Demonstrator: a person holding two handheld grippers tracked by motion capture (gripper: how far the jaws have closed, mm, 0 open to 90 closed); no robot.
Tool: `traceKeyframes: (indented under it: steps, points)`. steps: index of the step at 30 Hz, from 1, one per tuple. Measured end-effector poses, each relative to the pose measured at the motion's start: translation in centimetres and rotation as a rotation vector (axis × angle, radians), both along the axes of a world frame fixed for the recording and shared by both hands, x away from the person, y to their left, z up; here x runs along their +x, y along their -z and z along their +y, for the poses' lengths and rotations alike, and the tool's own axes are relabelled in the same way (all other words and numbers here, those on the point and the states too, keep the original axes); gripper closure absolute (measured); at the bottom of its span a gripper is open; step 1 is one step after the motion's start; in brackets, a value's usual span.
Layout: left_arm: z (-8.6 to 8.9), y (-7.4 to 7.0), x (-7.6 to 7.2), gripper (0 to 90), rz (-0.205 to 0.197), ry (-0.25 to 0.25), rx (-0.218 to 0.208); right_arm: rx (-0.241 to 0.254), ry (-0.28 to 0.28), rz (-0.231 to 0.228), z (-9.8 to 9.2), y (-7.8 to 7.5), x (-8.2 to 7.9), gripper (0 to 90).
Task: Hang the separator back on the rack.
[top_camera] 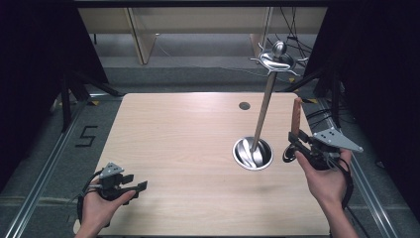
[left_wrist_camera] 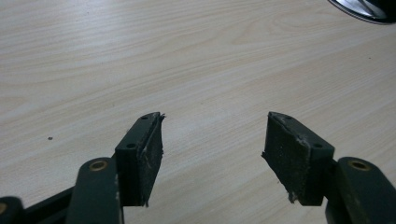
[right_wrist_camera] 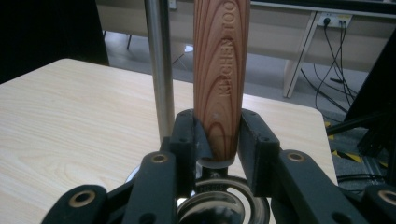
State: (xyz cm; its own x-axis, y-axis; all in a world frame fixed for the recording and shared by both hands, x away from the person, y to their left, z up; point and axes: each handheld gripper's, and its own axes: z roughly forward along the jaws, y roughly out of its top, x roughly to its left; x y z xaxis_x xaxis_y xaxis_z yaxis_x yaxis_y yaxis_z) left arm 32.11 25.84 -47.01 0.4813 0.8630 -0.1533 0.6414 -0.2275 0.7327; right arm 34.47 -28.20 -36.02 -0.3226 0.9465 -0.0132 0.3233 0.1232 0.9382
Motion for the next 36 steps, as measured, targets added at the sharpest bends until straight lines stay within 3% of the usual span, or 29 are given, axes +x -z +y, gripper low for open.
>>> traceKeyframes:
  steps: [6,13,16,17,18,19,21,23,25,27,30,36]
  points:
    - [-0.1,0.0,-0.1,36.1,0.007,-0.018,-0.003,0.003,-0.017,-0.016,0.1,-0.6,0.1,69.8]
    - [0.1,0.0,0.0,36.1,-0.001,-0.003,0.009,0.017,-0.014,-0.034,0.3,-1.4,0.0,69.9]
    - [0.0,-0.1,-0.1,35.9,0.006,-0.016,-0.008,0.015,-0.012,-0.041,0.5,-1.7,0.0,69.9]
    - [0.1,0.0,0.0,35.9,-0.007,-0.002,-0.005,0.018,-0.015,-0.047,0.5,-1.8,0.0,69.9]
    - [0.0,-0.1,-0.1,35.9,0.008,-0.014,-0.011,0.004,-0.013,-0.065,0.4,-1.9,0.1,69.9]
    - [0.0,0.0,-0.1,35.9,0.007,-0.017,-0.016,0.019,-0.011,-0.050,0.5,-2.0,0.0,69.9]
    - [0.0,0.0,-0.1,35.9,0.007,-0.016,-0.016,0.018,-0.022,-0.063,0.4,-2.2,0.1,69.9]
    - [0.0,0.0,-0.1,35.9,0.004,-0.018,-0.017,0.033,0.000,-0.066,0.6,-2.4,-0.1,69.9]
    - [0.0,0.0,-0.1,35.9,0.004,-0.019,-0.017,0.019,-0.012,-0.074,0.5,-2.7,0.0,69.9]
    - [0.2,-0.1,0.0,35.9,0.005,0.000,0.006,0.020,-0.017,-0.084,0.5,-2.9,0.1,69.9]
    - [0.0,0.0,-0.1,35.9,0.005,-0.017,-0.015,0.026,-0.018,-0.087,0.5,-3.2,0.2,69.9]
    - [0.2,-0.1,-0.1,35.7,0.003,-0.007,0.004,0.039,-0.006,-0.091,0.6,-3.7,0.1,69.8]
